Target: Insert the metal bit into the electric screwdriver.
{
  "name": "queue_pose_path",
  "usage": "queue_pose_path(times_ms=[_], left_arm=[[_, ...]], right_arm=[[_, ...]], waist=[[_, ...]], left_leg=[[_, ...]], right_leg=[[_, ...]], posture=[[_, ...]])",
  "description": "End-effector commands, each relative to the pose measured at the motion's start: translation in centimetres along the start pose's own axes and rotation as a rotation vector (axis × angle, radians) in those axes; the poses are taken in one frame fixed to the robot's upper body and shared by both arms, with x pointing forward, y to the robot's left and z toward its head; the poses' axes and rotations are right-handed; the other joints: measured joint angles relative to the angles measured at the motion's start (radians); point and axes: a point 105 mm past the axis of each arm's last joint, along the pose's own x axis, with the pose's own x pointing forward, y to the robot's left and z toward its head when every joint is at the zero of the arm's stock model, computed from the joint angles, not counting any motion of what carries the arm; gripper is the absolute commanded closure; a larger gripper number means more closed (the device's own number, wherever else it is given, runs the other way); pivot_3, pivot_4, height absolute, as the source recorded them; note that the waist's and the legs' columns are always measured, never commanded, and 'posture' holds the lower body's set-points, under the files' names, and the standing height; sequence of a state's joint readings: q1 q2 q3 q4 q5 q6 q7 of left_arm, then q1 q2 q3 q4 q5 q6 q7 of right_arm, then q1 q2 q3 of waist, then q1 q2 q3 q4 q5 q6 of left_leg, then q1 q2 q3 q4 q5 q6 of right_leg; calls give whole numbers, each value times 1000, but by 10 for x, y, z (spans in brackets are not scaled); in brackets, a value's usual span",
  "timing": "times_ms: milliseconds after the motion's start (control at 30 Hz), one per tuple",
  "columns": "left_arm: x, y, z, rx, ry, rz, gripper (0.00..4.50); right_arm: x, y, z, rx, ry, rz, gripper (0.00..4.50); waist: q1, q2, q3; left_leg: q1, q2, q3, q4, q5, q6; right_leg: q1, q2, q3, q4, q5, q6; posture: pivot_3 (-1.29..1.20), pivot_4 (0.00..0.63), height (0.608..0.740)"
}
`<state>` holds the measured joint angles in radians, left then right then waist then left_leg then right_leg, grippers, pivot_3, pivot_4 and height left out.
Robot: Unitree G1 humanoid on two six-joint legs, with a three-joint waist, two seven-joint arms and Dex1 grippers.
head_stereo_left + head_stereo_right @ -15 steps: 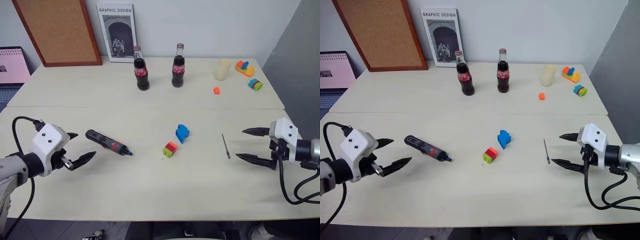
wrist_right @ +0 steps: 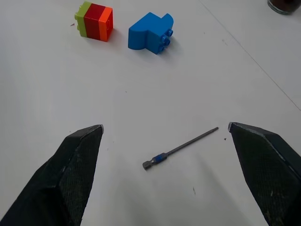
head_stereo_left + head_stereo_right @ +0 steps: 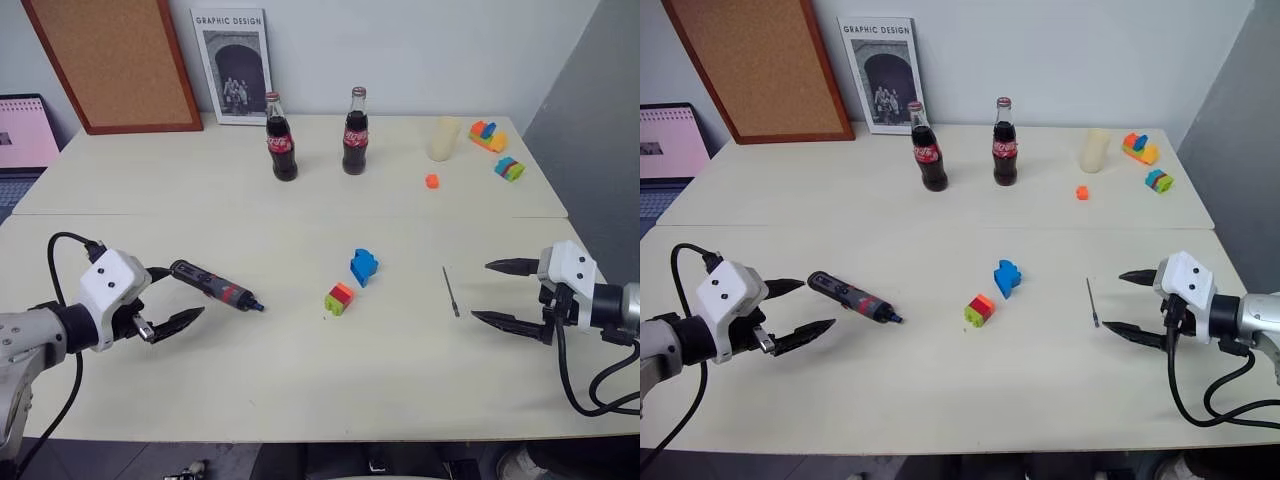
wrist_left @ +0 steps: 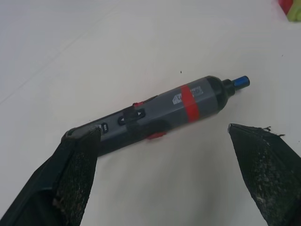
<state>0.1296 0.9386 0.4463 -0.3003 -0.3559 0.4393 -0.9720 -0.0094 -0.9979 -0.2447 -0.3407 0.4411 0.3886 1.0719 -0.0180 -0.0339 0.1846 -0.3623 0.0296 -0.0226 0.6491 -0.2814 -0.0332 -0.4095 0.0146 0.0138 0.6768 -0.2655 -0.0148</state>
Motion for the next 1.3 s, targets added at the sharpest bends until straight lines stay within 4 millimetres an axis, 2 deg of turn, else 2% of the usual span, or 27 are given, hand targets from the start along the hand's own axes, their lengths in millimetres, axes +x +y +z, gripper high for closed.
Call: queue_pose_path(times_ms=[33,200,333,433,567,800,1000,1133,1300], left_arm=[[0,0,13,50,-56,-19,0],[6,-15,22,47,-80,-117,0],[15,-25,34,87,-108,-174,0],[25,-40,47,111,-152,-249,0],[36,-64,53,139,-179,-353,0],[47,-84,60,141,-220,-432,0],[52,-84,66,157,-237,-440,0],[56,-88,69,173,-249,-458,0],[60,-93,70,182,-261,-470,0]], right_arm=[[1,0,15,-49,-45,-11,16],[13,9,30,-56,-116,19,16],[33,19,49,-40,-219,41,16],[58,21,56,-19,-246,11,16],[99,10,48,41,-183,-125,16],[147,25,61,164,-197,-137,16],[171,17,63,257,-147,-189,16],[185,9,54,282,-74,-245,16],[191,11,50,303,-35,-235,16]], waist=[[0,0,0],[-2,0,0],[-8,0,0],[-9,0,0],[-12,0,0],[-11,0,0],[-12,0,0],[-12,0,0],[-12,0,0]], left_leg=[[0,0,0,0,0,0],[0,0,0,0,0,0],[0,0,0,0,0,0],[0,0,0,0,0,0],[0,0,-1,1,0,0],[-2,0,-1,0,0,0],[-2,0,-1,0,0,0],[-2,0,-1,0,0,0],[-2,0,-1,0,0,0]], right_leg=[[0,0,0,0,0,0],[0,0,1,0,0,0],[0,0,0,1,0,0],[0,0,0,2,0,0],[0,0,2,3,0,0],[-4,0,2,3,0,0],[-4,0,2,3,0,0],[-4,0,2,3,0,0],[-5,0,2,3,0,0]], posture=[[0,150,740],[0,150,740],[0,150,740],[0,150,740],[0,150,740],[0,150,740],[0,150,740],[0,150,740],[0,150,740]])
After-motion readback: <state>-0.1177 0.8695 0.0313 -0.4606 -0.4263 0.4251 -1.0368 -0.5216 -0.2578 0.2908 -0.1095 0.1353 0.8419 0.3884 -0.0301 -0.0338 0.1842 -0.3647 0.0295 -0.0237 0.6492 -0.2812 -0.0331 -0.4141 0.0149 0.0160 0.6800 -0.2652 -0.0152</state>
